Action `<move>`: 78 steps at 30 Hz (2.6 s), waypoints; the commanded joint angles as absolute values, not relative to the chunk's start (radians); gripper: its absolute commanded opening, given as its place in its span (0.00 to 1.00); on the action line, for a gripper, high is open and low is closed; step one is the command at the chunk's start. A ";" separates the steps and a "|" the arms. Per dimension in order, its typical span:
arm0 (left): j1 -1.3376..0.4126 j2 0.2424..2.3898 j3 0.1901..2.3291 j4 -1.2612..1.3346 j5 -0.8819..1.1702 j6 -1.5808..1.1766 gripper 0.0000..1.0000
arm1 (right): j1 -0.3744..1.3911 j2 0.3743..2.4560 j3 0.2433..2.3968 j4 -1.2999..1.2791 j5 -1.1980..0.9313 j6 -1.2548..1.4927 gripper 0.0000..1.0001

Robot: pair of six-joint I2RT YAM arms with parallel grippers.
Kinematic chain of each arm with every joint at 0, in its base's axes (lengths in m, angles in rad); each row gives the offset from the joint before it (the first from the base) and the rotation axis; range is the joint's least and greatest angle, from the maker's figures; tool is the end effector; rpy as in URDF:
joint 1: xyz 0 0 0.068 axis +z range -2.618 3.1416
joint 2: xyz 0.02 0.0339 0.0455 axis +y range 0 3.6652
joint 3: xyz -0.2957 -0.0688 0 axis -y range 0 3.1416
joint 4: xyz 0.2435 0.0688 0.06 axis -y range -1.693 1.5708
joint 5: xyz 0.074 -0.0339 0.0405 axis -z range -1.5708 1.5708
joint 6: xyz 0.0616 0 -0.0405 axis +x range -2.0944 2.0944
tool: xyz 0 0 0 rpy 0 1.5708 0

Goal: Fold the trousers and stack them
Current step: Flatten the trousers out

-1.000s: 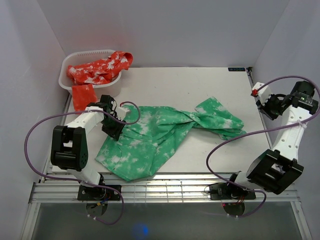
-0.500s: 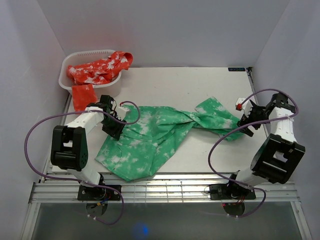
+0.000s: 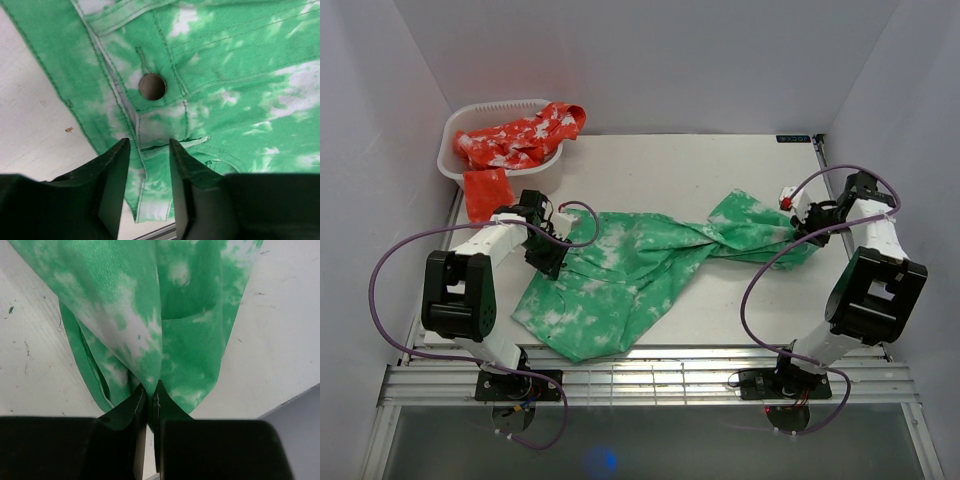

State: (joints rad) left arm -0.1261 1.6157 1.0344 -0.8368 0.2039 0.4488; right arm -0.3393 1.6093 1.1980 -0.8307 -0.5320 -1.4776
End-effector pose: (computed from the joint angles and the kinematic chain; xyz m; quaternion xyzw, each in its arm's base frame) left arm 0.2863 -0.0489 0.1926 0.2887 0.9490 -0.0880 0.0912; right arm 0.3118 -0.0769 0.2463 -0.5492 0.7786 0.0350 0.3016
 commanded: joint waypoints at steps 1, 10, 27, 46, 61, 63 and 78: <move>-0.121 1.606 1.031 -0.818 0.226 0.436 0.46 | -0.373 1.513 1.298 -0.911 -0.515 -1.491 0.08; -0.109 1.611 0.942 -0.740 0.181 0.399 0.00 | -0.391 1.261 1.532 -1.107 -0.373 -1.525 0.08; -0.152 1.571 1.181 -0.651 0.479 0.230 0.54 | -0.245 1.767 1.595 -0.991 -0.091 -1.264 0.08; -0.483 2.054 1.418 -0.475 -0.001 0.106 0.24 | -0.245 1.648 1.503 -1.019 -0.081 -1.267 0.08; -0.106 1.533 0.959 -0.503 -0.135 0.391 0.00 | -0.138 1.644 1.489 -1.059 -0.153 -1.224 0.08; -0.103 1.525 0.947 -0.494 -0.143 0.402 0.00 | -0.114 1.678 1.506 -1.043 -0.160 -1.183 0.08; -0.035 1.631 1.048 -0.434 -0.232 0.359 0.00 | -0.047 2.079 1.994 -0.920 -0.012 -0.927 0.90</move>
